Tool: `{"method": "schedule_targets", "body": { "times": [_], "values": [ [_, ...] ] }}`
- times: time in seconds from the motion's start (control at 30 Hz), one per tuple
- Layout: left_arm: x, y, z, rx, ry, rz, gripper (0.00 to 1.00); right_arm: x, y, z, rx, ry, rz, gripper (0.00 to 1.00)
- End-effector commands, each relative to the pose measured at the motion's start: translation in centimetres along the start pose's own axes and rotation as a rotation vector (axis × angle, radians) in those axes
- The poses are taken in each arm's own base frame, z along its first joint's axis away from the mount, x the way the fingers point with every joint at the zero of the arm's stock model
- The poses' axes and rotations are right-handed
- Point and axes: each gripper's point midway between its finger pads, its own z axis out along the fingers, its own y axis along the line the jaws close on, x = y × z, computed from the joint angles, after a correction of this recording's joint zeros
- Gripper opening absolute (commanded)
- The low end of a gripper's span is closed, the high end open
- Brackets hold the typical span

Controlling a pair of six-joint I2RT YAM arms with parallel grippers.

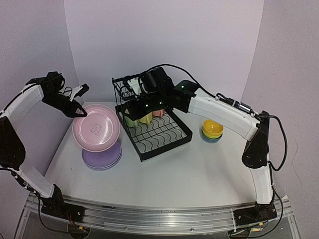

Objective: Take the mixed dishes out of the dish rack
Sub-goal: Place the plate at the center of the board.

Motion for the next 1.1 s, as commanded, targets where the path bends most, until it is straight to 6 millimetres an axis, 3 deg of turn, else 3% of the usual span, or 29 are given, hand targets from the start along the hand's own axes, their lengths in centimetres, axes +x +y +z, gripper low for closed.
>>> {"method": "schedule_targets", "body": {
  "times": [0.0,0.23,0.67,1.07],
  "values": [
    [4.1,-0.2,2.9,0.079,0.108,-0.102,0.0,-2.2,0.1,-2.4,-0.009,-0.059,-0.007,0.61],
    [8.5,3.7,6.0,0.071,0.179,-0.384,0.0,-2.3,0.5,-3.1,-0.033,-0.061,-0.014,0.61],
    [12.3,4.4,9.3,0.054,0.232,-0.527,0.0,-2.3,0.4,-3.4,-0.027,-0.063,-0.026,0.61],
    [12.2,5.3,10.4,0.047,0.213,-0.527,0.0,-2.5,0.6,-3.9,-0.039,-0.07,-0.031,0.62]
  ]
}}
